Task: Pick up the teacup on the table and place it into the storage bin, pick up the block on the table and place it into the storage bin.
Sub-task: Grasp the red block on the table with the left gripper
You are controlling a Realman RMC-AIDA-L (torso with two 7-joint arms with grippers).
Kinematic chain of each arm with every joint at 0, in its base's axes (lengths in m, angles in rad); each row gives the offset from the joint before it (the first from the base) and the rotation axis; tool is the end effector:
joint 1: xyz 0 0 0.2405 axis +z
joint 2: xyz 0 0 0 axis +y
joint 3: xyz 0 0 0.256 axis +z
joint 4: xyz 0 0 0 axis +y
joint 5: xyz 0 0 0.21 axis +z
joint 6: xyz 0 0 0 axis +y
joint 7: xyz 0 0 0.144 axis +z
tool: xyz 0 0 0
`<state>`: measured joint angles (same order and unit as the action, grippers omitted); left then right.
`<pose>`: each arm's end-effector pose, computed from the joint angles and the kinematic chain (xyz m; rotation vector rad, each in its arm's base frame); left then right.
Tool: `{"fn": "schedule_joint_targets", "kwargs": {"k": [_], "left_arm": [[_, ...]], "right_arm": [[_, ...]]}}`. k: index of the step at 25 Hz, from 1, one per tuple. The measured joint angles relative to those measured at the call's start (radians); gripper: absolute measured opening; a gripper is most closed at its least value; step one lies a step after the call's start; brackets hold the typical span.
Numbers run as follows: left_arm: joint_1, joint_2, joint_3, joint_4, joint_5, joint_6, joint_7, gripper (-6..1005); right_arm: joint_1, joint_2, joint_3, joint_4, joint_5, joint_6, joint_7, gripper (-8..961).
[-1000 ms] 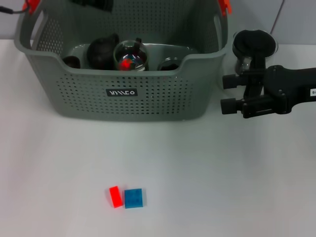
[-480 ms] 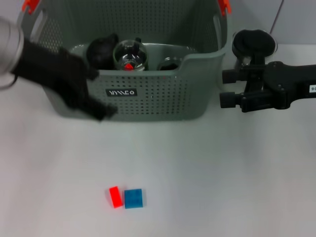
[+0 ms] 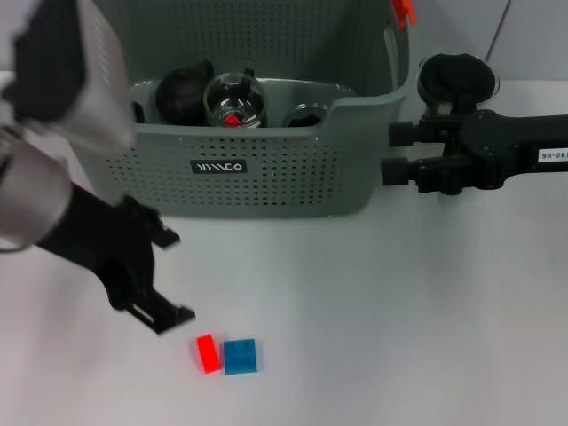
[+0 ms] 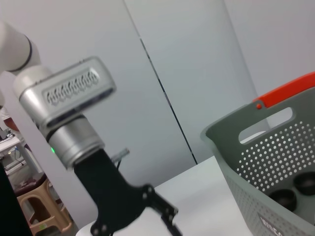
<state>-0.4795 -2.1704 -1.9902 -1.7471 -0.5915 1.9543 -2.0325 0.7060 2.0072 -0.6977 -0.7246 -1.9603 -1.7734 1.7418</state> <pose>-0.1617 0.2965 0.0520 -2.8835 -0.3390 0.4491 0.1891 0.3600 0.0395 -2.9231 0.7358 0.8451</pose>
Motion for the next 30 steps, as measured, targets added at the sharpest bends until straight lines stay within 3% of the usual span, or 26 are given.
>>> {"fn": "schedule_joint_targets", "kwargs": {"k": [12,17,30], "left_arm": [[-0.007,0.0,0.261,0.214,0.115,-0.186,-0.081,936],[0.008,-0.002,0.357,0.244,0.127,-0.266,-0.125,929],[-0.001,-0.001,0.452,0.339,0.136,-0.353,-0.191,913]], "right_arm": [[0.006,0.006,0.0,0.024,0.0,0.022,-0.003,925],[0.006,0.002,0.001,0.024,0.0,0.025,-0.003,925],[0.002,-0.003,0.001,0.024,0.0,0.034,-0.005,926]]}}
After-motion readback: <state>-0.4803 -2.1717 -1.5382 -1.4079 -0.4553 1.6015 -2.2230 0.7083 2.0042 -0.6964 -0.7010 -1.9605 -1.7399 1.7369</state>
